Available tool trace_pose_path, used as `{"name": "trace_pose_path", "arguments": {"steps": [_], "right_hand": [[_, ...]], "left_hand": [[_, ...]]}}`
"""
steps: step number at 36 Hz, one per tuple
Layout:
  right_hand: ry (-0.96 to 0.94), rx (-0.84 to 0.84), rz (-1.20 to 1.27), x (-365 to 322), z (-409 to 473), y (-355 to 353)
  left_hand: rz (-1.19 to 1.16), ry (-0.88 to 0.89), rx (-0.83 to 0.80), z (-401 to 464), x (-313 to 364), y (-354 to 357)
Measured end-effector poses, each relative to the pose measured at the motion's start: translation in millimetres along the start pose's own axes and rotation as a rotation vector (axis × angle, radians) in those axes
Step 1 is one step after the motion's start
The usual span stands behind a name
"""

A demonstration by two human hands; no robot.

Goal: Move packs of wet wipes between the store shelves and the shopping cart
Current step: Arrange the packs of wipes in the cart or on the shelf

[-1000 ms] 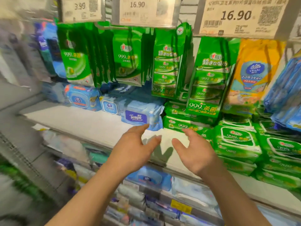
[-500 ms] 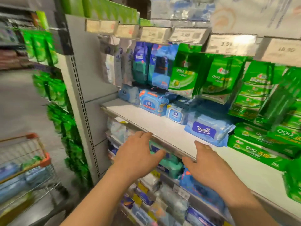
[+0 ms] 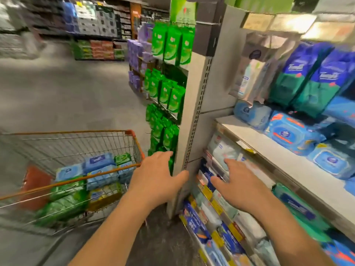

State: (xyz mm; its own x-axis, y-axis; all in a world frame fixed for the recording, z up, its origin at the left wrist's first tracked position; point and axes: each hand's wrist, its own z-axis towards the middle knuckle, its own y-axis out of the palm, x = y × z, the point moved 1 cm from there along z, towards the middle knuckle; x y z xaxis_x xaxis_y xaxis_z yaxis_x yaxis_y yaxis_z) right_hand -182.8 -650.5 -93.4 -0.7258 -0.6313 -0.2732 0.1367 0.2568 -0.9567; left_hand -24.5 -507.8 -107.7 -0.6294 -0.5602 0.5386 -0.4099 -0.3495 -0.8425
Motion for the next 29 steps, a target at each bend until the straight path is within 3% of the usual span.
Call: {"name": "trace_pose_path", "arguments": {"steps": [18,29], "right_hand": [[-0.419,-0.313,0.048,-198.1,189.9,103.0],[-0.615,-0.434,0.030,-285.0,260.3,145.2]], "left_hand": [[-0.013,-0.536,0.182,76.7,-207.3,-79.2],[-0.083,-0.683,0.283,103.4,-289.1,-113.5]]}}
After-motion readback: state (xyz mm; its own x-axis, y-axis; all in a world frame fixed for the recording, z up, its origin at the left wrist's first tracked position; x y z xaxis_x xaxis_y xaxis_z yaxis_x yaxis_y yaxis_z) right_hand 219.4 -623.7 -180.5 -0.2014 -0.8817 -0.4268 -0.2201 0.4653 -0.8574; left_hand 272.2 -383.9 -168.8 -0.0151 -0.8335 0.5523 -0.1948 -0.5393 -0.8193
